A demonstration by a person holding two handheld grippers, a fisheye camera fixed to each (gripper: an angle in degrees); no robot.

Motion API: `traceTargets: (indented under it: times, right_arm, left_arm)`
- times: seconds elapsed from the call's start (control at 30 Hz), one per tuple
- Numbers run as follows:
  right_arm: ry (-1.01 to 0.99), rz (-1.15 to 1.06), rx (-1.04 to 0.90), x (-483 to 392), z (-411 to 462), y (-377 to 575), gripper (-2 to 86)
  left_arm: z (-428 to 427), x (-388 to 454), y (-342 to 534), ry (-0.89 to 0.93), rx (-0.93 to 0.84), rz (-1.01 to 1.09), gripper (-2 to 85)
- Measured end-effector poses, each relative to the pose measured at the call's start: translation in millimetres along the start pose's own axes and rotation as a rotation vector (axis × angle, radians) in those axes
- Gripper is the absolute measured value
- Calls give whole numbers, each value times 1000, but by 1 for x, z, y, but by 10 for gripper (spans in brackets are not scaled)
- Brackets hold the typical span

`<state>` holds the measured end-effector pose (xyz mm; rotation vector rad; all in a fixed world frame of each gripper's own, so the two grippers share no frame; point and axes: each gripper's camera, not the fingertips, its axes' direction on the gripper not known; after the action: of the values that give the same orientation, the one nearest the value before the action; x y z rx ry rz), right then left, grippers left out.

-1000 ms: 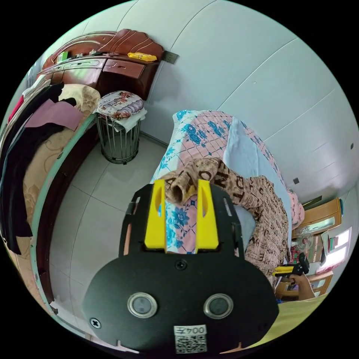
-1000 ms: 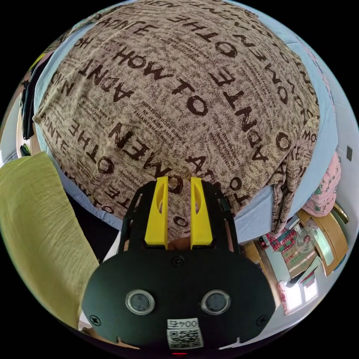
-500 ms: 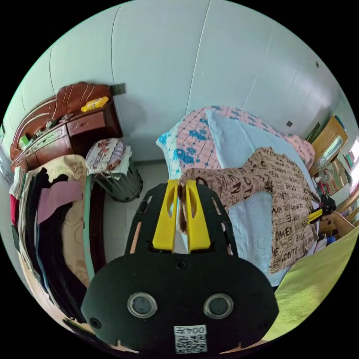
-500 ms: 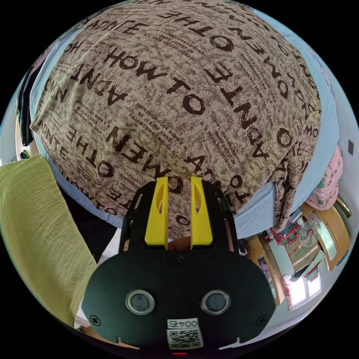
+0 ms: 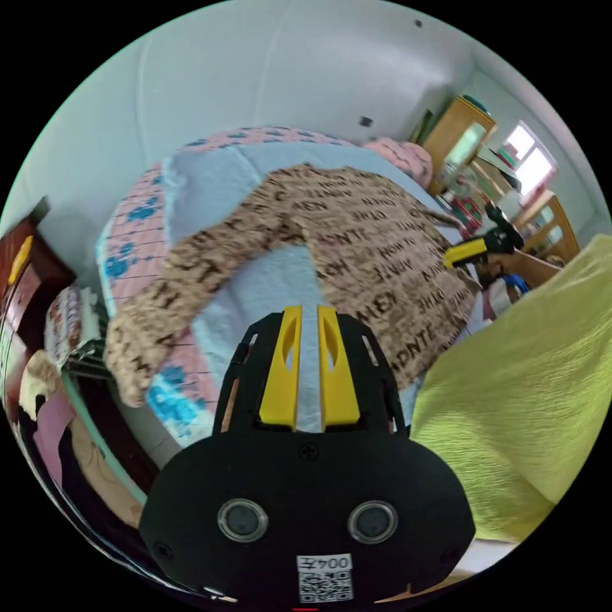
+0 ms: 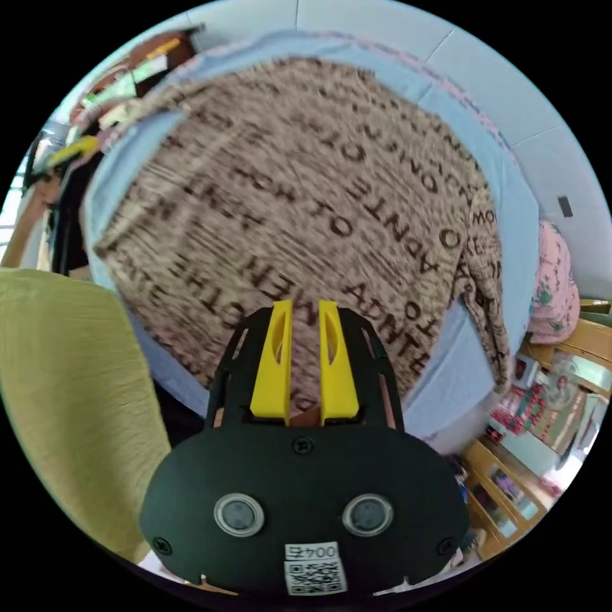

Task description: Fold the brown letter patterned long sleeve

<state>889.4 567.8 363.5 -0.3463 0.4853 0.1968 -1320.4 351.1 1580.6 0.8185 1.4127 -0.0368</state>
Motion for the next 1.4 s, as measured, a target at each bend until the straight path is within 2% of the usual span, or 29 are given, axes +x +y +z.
traceTargets:
  times: [0.1, 0.2, 0.37, 0.5, 0.63, 0.67, 0.83, 0.97, 1.03, 1.1, 1.2, 1.3, 1.33, 1.4]
  right_arm:
    - [-106, -101, 167, -43, -30, 25, 83]
    - [-108, -233, 162, -78, -23, 37, 81]
    - [-188, -316, 185, -101, -14, 45, 80]
    - [-232, -379, 204, -120, -16, 56, 71]
    - [-207, -436, 138, -129, -7, 76, 70]
    - [-201, -437, 174, -128, -9, 87, 70]
    - [-248, -411, 168, -115, -19, 119, 64]
    - [-362, -333, 141, -95, -37, 129, 61]
    - [-368, -263, 201, -82, -56, 137, 63]
    - [-330, -116, 268, -56, -75, 149, 64]
    - [-238, 17, 261, -33, -75, 164, 65]
    - [-163, 17, 202, -40, -64, 182, 64]
    - [-161, 24, 242, -41, -68, 187, 64]
    - [-189, 51, 194, -40, -80, 193, 64]
  left_arm:
    - [69, 79, -18, 80, -105, 175, 34]
    - [111, 125, -37, 58, -153, 290, 37]
    - [141, 155, -48, -21, -257, 435, 58]
    - [143, 141, -45, 35, -228, 337, 63]
    - [152, 147, -42, 21, -230, 337, 53]
    - [155, 151, -43, 17, -228, 339, 47]
    - [163, 165, -45, -6, -223, 367, 34]
    - [165, 180, -53, -34, -249, 359, 42]
    - [152, 196, -60, -52, -199, 383, 43]
    - [149, 216, -65, -1, -183, 413, 47]
    - [177, 238, -54, -8, -267, 459, 49]
    - [187, 244, -38, -27, -246, 454, 43]
    - [185, 244, -39, -16, -239, 441, 42]
    - [181, 245, -50, 3, -262, 394, 34]
